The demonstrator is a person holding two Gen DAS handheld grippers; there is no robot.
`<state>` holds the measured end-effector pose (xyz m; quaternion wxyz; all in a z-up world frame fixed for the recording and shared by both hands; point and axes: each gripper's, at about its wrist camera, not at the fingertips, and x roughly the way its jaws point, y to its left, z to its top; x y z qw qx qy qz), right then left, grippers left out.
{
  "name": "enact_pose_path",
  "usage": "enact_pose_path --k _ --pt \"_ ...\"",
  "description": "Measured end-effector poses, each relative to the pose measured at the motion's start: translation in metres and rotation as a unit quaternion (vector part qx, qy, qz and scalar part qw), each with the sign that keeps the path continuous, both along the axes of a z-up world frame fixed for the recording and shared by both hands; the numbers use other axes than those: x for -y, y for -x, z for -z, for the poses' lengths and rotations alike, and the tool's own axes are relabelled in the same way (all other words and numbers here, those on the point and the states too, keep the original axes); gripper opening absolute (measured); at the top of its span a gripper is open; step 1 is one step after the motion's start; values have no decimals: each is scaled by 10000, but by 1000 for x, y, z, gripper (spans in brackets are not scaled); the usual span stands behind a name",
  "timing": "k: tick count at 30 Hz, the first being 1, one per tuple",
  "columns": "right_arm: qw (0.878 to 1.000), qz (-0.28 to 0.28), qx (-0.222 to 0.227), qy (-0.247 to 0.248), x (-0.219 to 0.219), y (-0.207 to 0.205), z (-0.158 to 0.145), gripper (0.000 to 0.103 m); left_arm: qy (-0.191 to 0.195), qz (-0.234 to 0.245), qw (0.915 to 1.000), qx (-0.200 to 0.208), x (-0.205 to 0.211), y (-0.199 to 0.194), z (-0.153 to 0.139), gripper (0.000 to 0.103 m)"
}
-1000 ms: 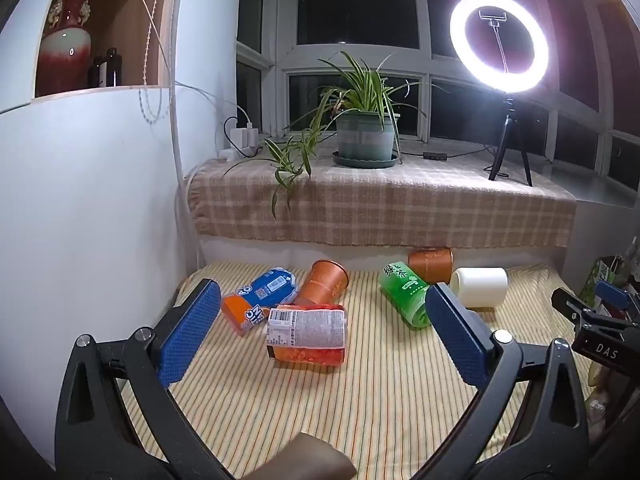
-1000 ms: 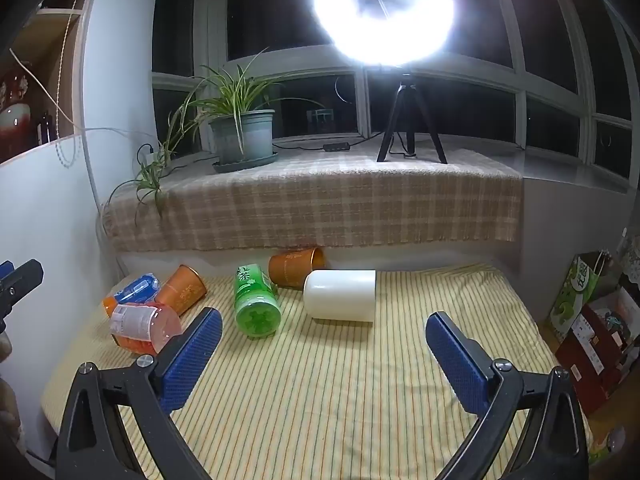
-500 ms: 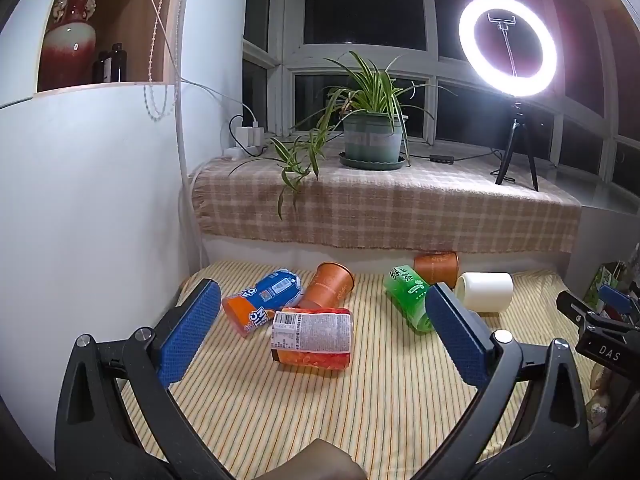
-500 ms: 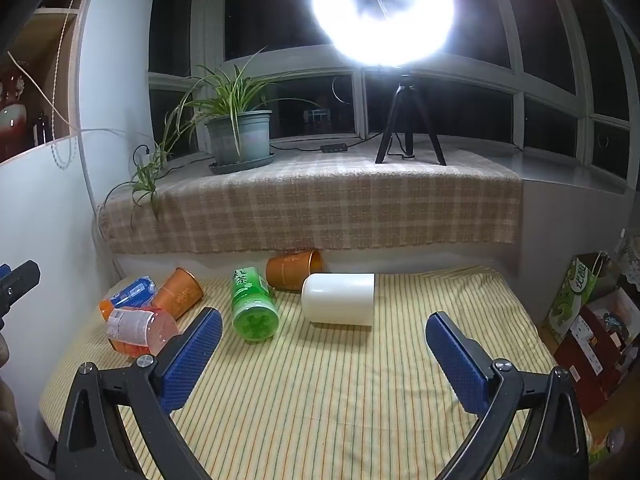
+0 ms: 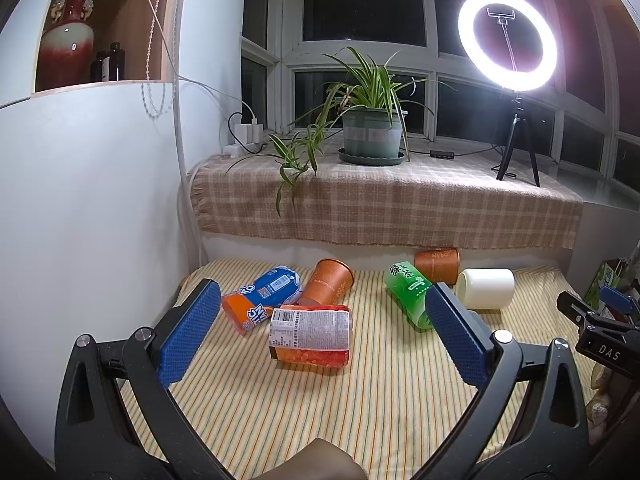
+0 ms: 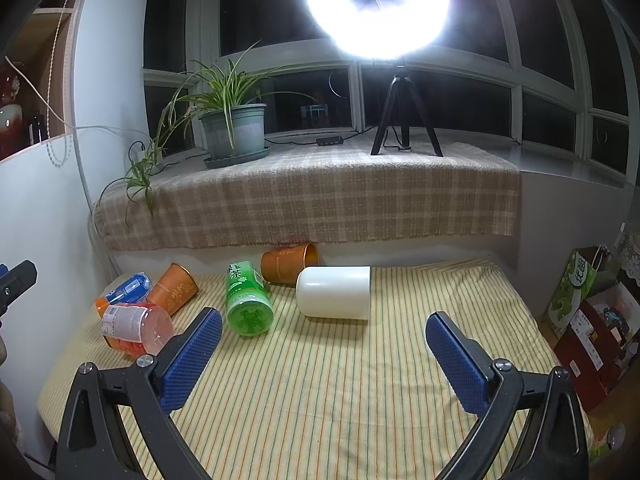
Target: Flip cup upright
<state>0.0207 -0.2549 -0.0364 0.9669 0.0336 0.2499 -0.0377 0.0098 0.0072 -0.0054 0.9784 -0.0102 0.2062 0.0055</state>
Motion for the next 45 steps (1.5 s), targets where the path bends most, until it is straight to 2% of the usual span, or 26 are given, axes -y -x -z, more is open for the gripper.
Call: enact_pose_path --k 45 --pt "9996 -74 -211 -190 -3 -8 6 103 -32 -10 10000 -9 0 -3 3 103"
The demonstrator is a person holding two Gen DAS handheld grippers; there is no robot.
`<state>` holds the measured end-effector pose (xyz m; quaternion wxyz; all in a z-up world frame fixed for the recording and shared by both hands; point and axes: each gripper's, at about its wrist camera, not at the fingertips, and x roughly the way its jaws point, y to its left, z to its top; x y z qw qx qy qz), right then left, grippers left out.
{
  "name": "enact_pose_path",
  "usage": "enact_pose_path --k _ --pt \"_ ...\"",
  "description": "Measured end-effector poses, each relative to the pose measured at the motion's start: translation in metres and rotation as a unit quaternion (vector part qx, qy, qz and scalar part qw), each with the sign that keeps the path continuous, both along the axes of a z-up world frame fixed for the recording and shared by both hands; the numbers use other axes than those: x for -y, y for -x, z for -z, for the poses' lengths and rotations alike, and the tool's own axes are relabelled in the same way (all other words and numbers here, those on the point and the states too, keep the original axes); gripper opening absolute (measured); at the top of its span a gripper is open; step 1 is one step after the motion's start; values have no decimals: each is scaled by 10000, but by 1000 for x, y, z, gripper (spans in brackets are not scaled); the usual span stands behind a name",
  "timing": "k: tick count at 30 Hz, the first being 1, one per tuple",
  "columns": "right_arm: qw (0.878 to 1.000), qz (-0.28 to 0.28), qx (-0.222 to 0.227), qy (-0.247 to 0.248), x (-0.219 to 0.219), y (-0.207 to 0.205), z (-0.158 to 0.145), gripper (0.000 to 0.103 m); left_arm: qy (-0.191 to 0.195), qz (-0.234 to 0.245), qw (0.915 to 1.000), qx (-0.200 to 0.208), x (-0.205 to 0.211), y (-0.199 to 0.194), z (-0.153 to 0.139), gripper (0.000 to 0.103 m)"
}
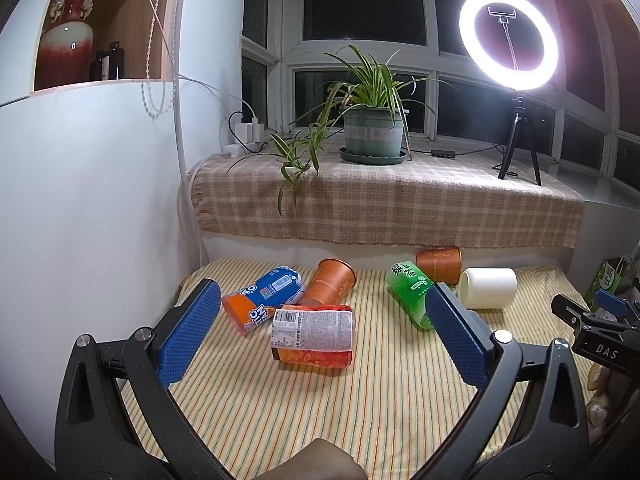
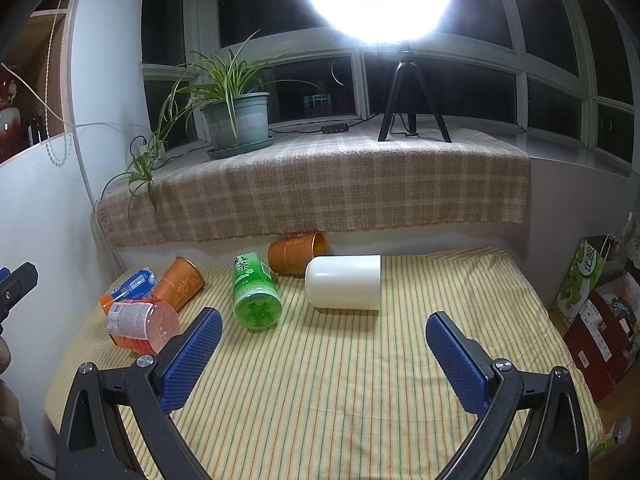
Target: Flip cup upright
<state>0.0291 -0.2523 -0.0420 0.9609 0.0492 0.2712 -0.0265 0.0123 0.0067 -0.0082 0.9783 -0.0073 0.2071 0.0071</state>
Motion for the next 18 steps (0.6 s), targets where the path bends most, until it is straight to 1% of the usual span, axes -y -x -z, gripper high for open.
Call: enact_pose_path --k 13,18 --pt "9994 -230 -151 -185 -10 -13 5 103 55 -86 9999 -93 -14 -2 7 103" --pt "9986 -417 -210 -237 -18 -24 7 103 74 -152 9998 -137 -21 -2 9 103"
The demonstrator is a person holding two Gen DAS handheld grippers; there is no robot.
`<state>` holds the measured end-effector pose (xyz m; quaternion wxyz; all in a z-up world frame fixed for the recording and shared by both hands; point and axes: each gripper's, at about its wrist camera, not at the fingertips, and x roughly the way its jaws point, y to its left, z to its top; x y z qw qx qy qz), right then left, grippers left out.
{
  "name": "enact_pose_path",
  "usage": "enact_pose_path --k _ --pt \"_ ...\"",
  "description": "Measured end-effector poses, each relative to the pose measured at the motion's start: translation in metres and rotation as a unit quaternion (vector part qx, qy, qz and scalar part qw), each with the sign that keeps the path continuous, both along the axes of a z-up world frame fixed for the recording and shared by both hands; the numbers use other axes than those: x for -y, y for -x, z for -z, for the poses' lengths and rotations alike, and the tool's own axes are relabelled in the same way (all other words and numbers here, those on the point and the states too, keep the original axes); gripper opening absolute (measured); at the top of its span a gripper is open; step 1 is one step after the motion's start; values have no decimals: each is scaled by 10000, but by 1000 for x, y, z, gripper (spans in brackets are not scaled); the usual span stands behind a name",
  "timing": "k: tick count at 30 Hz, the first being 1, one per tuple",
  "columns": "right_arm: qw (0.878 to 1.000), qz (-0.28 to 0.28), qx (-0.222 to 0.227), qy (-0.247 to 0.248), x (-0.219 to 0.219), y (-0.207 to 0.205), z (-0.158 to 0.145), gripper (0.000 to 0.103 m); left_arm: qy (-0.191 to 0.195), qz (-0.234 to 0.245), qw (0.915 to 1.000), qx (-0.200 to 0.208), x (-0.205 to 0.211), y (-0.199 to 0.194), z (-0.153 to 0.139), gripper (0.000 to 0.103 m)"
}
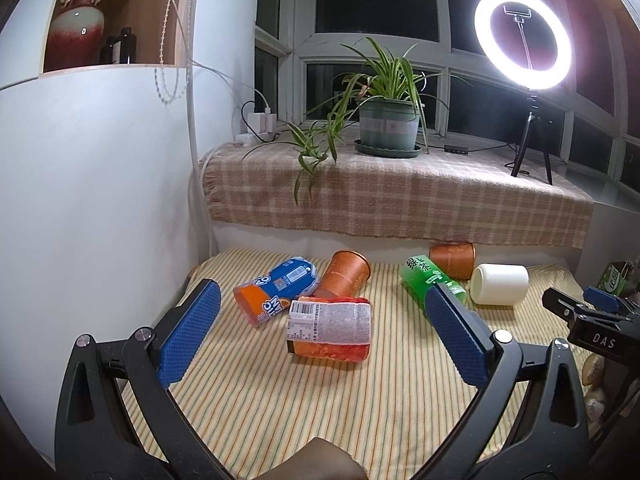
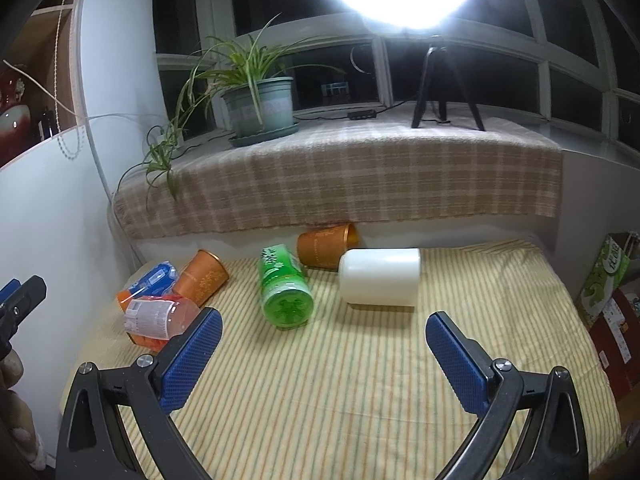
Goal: Flip cup upright
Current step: 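Move the right tool to the lying orange paper cup and grasp it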
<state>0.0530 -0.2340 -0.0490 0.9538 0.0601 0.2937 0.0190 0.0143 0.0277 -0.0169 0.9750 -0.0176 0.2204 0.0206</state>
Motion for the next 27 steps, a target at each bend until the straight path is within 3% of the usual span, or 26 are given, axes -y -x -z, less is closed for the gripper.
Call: enact_pose_path --k 15,27 --pt "9936 -868 -412 -594 -43 -80 4 103 16 -551 9977 -386 -43 1 23 103" --pt "9719 -1352 -1381 -1346 -94 -164 36 95 -2 -831 9944 -652 -73 7 43 103"
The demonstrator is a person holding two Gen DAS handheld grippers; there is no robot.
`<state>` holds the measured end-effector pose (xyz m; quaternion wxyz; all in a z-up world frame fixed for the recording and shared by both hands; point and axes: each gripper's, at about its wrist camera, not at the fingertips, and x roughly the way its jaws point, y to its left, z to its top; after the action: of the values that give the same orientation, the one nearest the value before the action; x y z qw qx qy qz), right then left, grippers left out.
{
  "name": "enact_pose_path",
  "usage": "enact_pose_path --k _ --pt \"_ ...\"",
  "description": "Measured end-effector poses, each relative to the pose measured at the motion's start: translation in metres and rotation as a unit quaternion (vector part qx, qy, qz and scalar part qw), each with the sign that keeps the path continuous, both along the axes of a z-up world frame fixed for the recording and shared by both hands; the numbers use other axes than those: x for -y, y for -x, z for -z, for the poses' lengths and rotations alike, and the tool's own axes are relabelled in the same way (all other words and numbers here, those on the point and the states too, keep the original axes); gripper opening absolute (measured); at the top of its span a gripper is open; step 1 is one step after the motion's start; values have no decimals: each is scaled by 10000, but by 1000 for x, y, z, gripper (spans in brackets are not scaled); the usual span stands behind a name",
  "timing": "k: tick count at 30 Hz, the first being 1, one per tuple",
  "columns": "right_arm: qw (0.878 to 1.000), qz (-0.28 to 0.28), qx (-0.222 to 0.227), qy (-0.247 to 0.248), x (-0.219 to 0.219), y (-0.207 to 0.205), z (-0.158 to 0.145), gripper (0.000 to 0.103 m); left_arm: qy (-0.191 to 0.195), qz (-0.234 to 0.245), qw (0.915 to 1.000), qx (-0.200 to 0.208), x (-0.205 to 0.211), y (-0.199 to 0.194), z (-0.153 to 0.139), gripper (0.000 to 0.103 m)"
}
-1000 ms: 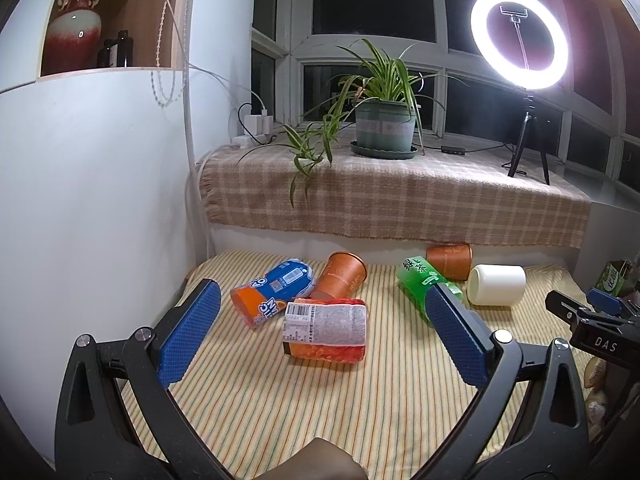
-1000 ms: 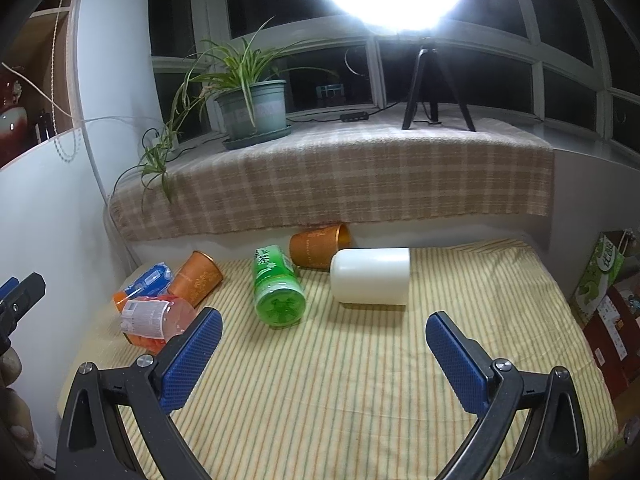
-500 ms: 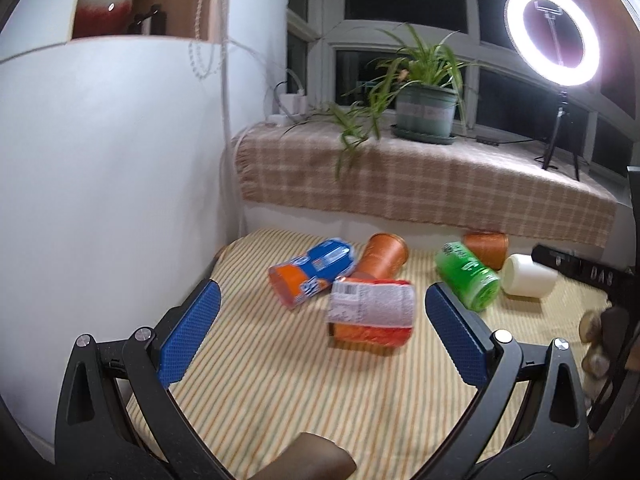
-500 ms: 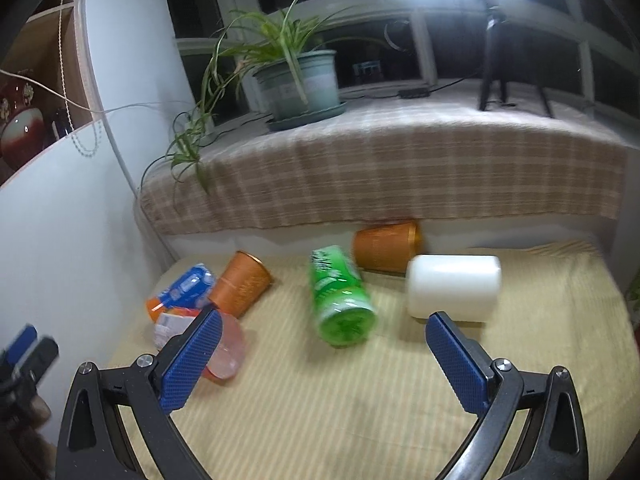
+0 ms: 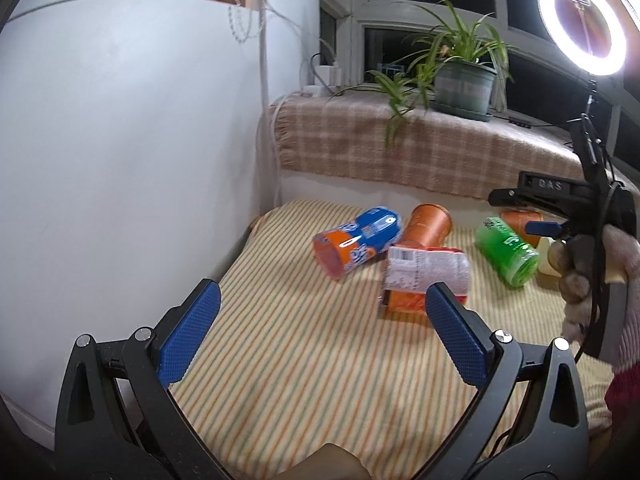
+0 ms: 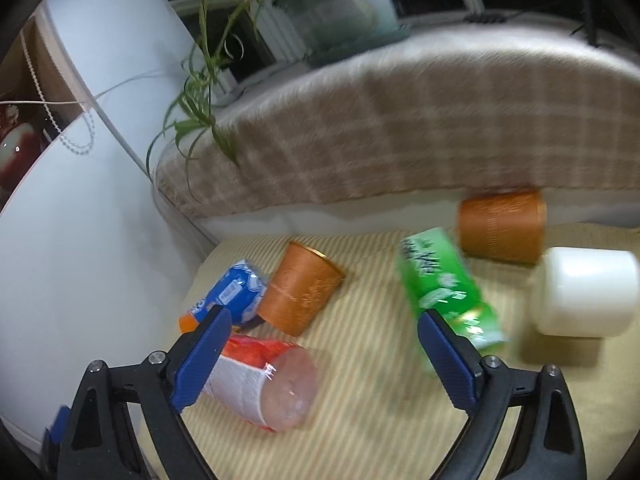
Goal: Flip cup upright
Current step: 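Move the right tool to the lying orange paper cup and grasp it, then lift the orange cup with the right tool and rotate it rim-up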
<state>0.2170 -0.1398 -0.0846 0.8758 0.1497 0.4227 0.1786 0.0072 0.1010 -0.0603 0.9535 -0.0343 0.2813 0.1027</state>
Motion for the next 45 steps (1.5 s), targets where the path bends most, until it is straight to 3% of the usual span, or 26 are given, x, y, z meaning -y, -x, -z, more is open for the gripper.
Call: enact_pose_path --k 17,39,45 --pt "9926 -186 -1150 -350 -54 -75 43 78 59 -334 9992 -217 -38 3 22 103" --pt "9813 -78 -1905 -278 -76 -130 88 71 102 -475 9984 -293 -55 3 28 103" --pt "9825 -141 -1842 -245 -75 -129 87 69 102 -490 9983 -295 -57 2 28 103"
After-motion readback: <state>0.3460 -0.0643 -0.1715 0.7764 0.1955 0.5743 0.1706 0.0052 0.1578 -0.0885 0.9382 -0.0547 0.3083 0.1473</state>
